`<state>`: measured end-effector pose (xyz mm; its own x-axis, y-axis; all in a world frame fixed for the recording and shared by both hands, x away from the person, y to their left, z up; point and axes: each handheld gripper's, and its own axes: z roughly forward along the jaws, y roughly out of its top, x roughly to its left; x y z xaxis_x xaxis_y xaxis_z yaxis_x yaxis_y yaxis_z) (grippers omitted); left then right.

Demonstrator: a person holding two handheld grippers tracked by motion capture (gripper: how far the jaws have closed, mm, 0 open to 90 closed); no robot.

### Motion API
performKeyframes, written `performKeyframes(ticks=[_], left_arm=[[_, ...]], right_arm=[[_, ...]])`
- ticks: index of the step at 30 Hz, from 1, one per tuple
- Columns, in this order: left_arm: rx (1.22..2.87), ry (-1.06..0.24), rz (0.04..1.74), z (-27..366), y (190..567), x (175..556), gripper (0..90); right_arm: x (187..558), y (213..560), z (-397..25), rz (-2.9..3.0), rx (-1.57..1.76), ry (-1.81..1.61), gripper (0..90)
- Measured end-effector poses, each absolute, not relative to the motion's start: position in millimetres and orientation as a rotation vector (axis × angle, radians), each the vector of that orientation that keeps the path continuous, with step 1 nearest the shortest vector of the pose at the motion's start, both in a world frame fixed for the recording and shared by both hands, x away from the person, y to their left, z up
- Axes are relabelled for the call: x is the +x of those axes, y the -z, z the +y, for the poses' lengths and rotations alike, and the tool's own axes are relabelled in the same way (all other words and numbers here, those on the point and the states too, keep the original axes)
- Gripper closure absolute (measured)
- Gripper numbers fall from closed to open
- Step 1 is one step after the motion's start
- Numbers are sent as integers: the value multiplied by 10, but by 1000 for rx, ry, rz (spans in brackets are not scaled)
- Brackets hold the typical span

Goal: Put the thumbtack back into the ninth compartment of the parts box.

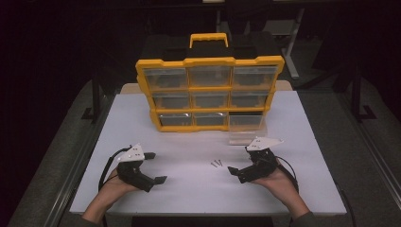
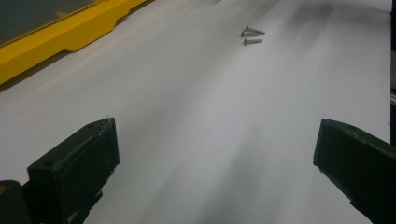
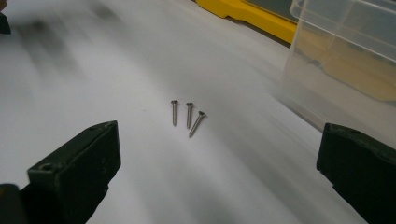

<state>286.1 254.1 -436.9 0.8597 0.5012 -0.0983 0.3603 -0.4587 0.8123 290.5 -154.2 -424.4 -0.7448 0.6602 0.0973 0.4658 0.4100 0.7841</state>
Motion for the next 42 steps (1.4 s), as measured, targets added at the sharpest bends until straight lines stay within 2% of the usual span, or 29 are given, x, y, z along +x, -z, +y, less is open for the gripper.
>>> performKeyframes(ticks=[42], left_arm=[[2102,-186,632,2538,4376,2863,0]], right_arm=[[3137,4260,-1203,2530,999,-1166,0]])
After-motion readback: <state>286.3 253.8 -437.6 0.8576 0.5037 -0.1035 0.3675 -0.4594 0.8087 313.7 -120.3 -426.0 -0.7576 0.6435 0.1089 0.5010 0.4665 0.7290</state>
